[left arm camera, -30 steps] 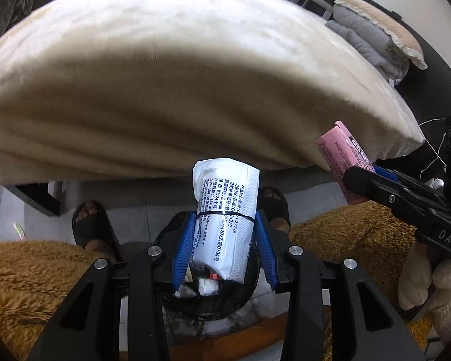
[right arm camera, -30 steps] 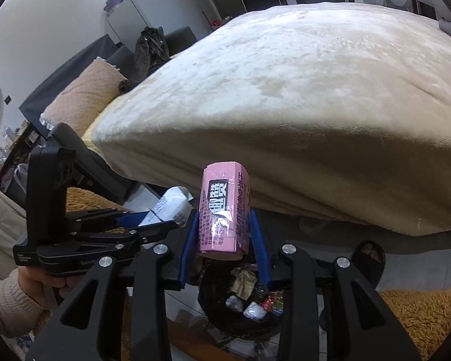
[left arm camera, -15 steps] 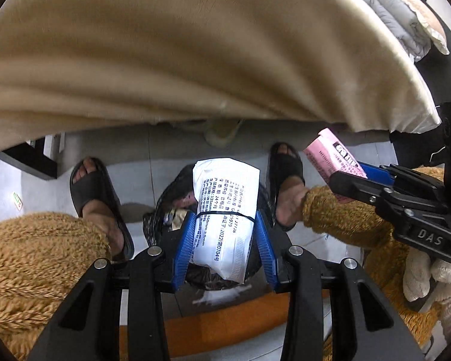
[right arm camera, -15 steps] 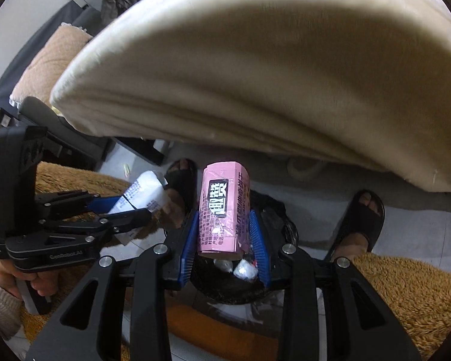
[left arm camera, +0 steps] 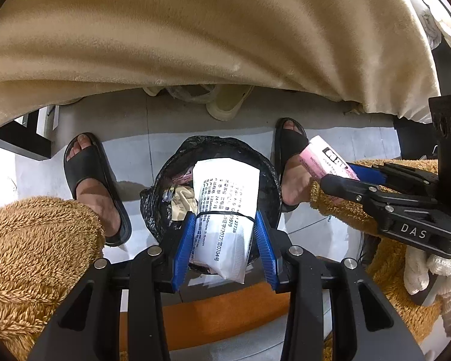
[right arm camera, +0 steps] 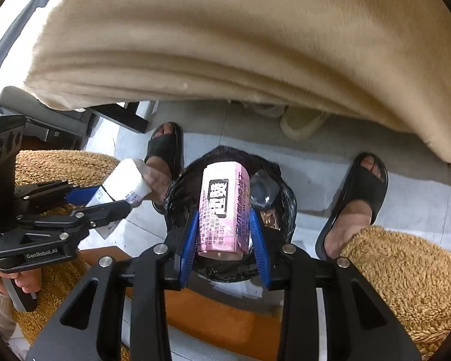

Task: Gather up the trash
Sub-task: 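Carry the pink box and white packet with both tools over the bin, then open both tools to drop the box and packet into the bin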

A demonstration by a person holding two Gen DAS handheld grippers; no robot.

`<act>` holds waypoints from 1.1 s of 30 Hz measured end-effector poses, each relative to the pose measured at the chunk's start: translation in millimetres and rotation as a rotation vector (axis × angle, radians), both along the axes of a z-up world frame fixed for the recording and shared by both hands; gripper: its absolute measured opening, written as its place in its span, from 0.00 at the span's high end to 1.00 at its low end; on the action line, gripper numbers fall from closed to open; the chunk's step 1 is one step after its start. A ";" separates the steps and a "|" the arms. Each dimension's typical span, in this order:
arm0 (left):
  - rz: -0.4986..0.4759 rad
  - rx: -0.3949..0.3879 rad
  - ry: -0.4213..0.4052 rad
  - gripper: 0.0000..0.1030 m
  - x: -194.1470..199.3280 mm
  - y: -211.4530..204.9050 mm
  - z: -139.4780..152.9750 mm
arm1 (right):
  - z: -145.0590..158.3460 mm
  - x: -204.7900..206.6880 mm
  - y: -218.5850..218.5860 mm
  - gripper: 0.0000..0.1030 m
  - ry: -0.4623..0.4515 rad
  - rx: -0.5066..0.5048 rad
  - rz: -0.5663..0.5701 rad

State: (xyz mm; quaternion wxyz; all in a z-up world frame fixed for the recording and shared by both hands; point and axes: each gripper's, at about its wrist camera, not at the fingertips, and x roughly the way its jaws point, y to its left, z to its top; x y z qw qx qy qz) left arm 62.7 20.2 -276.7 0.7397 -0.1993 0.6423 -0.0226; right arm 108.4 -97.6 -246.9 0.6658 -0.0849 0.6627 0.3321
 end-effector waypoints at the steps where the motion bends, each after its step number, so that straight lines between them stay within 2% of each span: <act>1: -0.002 -0.002 0.006 0.62 0.3 -0.5 -0.2 | -0.9 0.0 -0.1 0.66 0.009 0.000 0.002; 13: -0.019 -0.013 0.038 0.62 1.8 -0.6 -6.8 | -9.4 -3.7 5.5 0.66 0.044 -0.017 0.019; 19: -0.035 -0.004 0.035 0.62 2.0 -4.9 -5.8 | -5.3 -5.3 7.8 0.65 0.030 -0.010 0.029; 22: -0.060 -0.023 0.057 0.58 3.2 -8.0 -8.6 | -4.2 -3.1 5.5 0.65 0.036 -0.001 0.016; 24: -0.089 0.013 0.068 0.43 2.8 -13.7 -9.2 | -1.7 -1.6 4.8 0.57 0.029 -0.002 0.003; 26: -0.101 0.049 0.056 0.42 2.2 -18.2 -6.1 | 0.9 -1.7 4.7 0.57 0.028 0.007 0.001; 33: -0.064 0.051 0.012 0.40 -0.4 -12.0 5.0 | 16.2 -5.2 3.9 0.57 -0.028 0.045 0.002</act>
